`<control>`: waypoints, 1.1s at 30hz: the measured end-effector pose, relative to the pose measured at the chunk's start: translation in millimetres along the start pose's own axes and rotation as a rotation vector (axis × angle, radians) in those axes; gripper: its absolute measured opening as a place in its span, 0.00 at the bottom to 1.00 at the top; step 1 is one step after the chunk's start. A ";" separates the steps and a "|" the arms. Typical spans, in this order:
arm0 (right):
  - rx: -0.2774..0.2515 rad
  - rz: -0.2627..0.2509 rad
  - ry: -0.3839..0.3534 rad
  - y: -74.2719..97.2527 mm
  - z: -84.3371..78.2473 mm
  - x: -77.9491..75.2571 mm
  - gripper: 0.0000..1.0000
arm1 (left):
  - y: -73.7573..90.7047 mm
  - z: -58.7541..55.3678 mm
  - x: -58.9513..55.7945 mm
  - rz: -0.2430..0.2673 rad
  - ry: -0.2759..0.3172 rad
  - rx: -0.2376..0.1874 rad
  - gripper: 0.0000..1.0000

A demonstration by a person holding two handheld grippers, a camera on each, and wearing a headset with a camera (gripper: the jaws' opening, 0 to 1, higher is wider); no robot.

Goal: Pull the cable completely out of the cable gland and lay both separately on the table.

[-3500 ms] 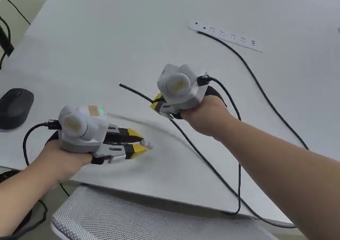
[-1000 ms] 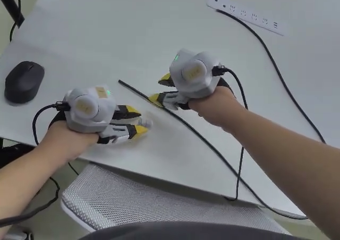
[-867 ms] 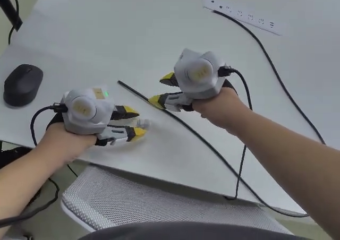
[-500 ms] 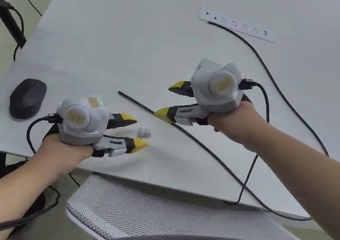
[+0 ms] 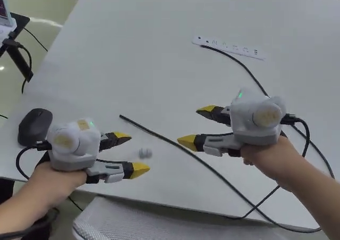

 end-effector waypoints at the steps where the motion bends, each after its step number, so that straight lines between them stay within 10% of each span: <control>1: -0.018 -0.011 -0.014 7.2 -0.5 0.5 0.54 | 2.5 2.8 -1.0 0.003 -0.004 -0.002 0.59; 18: -0.129 -0.130 -0.140 78.7 -31.7 16.1 0.64 | 30.7 38.3 -11.2 0.024 0.003 -0.054 0.74; 33: -0.179 -0.143 -0.212 96.7 -83.5 32.1 0.83 | 51.7 36.7 -13.1 0.060 -0.029 -0.056 0.86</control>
Point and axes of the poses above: the centre of the closed fingertips' face, and the gripper's own axes: y roughly backward along the fingers, x roughly to its left, z roughly out of its top, the point moved 4 cm from there along y, roughly backward along the fingers, and after that the axes turned 8 degrees about z, right-handed, at the moved point
